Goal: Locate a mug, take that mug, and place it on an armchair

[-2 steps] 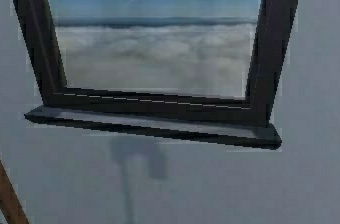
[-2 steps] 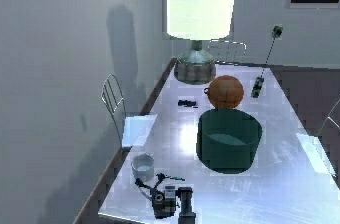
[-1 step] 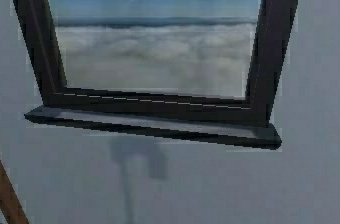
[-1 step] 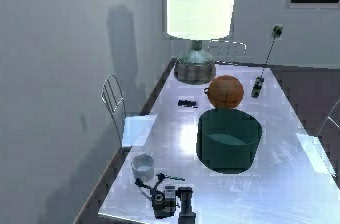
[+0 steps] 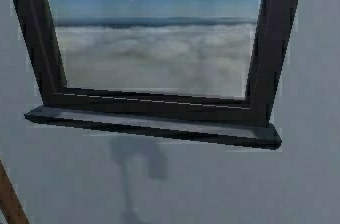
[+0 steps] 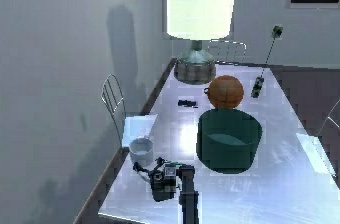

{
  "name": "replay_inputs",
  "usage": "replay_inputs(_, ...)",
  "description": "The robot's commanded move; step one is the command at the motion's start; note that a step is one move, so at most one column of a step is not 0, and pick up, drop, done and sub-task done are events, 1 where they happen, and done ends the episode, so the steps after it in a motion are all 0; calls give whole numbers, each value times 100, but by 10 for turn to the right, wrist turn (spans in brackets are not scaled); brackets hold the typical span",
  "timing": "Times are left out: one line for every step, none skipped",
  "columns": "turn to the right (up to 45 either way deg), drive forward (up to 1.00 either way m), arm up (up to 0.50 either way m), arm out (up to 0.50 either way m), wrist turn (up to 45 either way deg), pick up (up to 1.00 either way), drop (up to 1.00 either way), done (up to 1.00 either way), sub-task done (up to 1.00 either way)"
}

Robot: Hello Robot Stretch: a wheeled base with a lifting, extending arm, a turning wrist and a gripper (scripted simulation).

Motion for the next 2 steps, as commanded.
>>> replay_inputs(0, 0, 32, 0, 0, 0, 0, 0, 0)
replay_inputs(0, 0, 0, 0, -450, 0, 0, 0, 0)
